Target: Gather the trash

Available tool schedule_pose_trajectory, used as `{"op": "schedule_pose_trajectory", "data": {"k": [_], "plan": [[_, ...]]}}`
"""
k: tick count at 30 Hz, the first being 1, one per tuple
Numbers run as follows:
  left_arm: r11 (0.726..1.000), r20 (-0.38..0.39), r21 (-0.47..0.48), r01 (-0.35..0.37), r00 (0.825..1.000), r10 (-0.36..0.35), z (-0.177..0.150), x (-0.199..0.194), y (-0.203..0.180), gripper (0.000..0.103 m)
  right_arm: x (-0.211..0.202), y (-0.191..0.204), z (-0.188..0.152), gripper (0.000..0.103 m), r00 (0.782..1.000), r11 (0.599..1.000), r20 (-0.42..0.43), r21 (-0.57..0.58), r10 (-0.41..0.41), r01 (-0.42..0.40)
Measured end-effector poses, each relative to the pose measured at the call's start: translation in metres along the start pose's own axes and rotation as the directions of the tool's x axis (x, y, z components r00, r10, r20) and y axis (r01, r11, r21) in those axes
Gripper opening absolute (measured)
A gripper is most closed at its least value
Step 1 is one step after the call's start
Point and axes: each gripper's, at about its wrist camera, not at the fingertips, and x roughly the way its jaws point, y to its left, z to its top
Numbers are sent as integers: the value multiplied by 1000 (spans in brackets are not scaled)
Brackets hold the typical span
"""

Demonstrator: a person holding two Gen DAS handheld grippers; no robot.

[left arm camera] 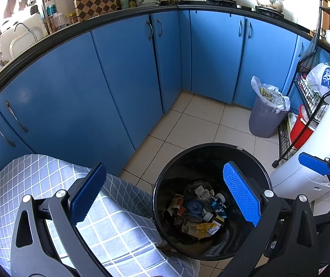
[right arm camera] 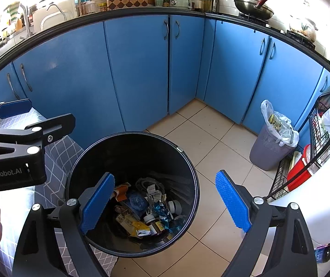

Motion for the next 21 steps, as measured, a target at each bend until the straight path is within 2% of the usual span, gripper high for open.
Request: {"op": "schedule_pose_trajectory", "data": {"k": [21], "plan": [[1000, -26, 3, -18, 1000, 18, -1, 0, 0, 100, -3, 0, 1, 87, 1000, 1000, 2, 1, 6, -6]]}}
